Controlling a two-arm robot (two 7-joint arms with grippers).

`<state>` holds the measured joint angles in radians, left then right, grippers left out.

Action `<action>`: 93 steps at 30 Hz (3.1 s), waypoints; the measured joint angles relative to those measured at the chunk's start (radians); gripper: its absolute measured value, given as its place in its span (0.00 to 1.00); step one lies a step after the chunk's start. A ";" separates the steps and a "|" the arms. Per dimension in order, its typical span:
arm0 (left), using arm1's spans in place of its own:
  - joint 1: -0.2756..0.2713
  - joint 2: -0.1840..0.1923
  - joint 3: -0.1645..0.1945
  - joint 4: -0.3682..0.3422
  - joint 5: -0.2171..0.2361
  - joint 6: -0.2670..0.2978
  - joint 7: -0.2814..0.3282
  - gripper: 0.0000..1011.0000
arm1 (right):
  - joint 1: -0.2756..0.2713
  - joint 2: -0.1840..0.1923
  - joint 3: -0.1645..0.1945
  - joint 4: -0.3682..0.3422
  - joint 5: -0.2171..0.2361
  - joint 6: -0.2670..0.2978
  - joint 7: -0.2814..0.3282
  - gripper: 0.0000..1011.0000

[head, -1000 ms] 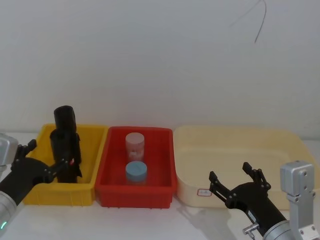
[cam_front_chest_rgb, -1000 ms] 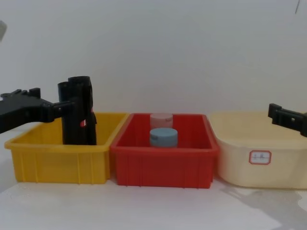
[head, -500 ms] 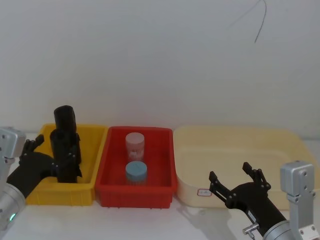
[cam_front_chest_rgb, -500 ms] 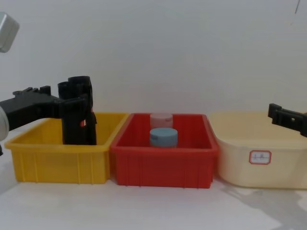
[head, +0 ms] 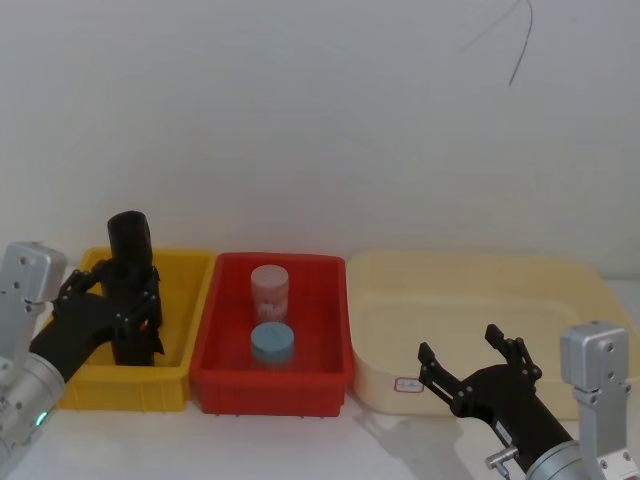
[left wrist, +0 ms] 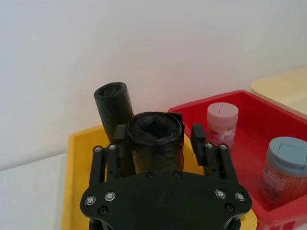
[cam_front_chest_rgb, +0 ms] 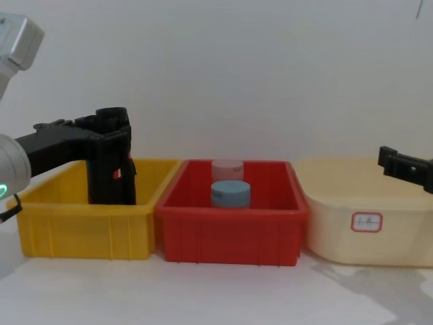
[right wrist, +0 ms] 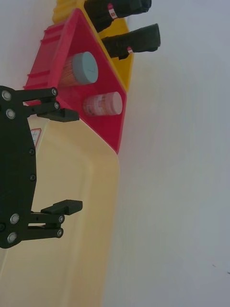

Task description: Pick up the garbage bag with the one hand and transfer it to the other hand.

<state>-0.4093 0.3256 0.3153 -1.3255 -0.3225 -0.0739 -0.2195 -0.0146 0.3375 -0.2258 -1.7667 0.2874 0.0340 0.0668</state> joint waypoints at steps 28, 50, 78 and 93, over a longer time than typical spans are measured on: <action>-0.003 -0.020 -0.046 -0.025 0.007 -0.006 0.009 0.37 | 0.000 0.000 0.000 0.000 0.000 0.000 0.000 0.99; -0.011 -0.005 -0.091 -0.187 -0.062 -0.012 -0.090 0.34 | 0.000 0.000 0.000 0.000 0.000 0.000 0.000 0.99; -0.085 -0.035 0.027 -0.163 -0.132 -0.024 -0.268 0.34 | 0.000 0.000 0.000 0.000 0.000 0.000 0.000 0.99; -0.116 -0.066 0.084 -0.129 -0.167 -0.030 -0.326 0.34 | 0.000 0.000 0.000 0.000 0.000 0.000 0.000 0.99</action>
<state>-0.5253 0.2594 0.3988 -1.4547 -0.4895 -0.1041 -0.5455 -0.0146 0.3375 -0.2258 -1.7667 0.2874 0.0340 0.0668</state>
